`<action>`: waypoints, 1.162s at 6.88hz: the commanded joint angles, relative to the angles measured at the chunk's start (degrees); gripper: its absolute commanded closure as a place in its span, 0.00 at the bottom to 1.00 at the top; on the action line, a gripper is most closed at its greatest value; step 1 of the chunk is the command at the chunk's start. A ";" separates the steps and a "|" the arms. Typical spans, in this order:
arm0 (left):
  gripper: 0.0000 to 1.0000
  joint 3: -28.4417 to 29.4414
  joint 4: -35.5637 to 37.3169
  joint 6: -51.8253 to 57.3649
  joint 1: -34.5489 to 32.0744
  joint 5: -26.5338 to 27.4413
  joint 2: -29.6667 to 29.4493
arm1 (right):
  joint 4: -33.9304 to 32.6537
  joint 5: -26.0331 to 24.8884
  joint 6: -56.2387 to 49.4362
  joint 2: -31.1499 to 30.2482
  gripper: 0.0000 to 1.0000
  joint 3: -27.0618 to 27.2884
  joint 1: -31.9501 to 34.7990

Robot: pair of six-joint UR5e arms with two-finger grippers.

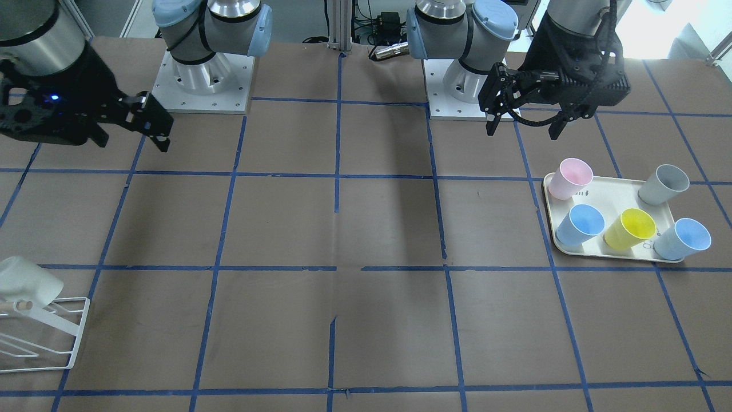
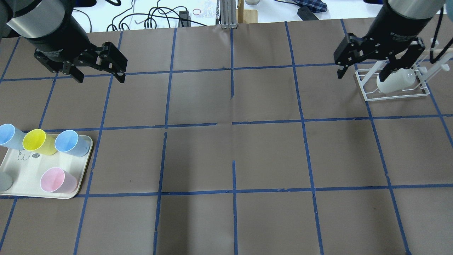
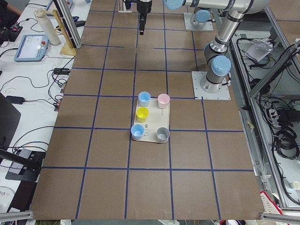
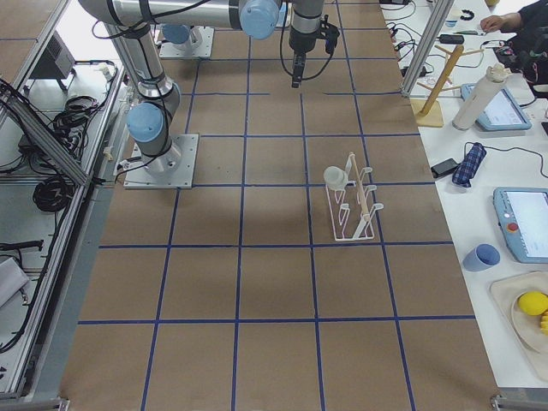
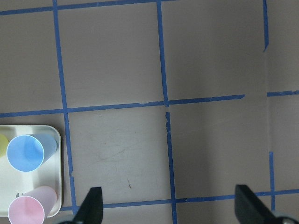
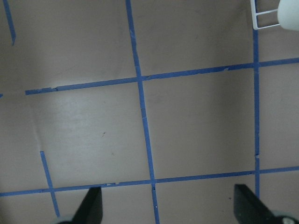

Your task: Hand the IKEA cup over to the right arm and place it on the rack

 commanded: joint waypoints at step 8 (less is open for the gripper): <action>0.00 -0.37 -2.95 -1.30 0.05 0.06 0.23 | -3.93 -2.14 3.24 1.09 0.00 0.09 7.16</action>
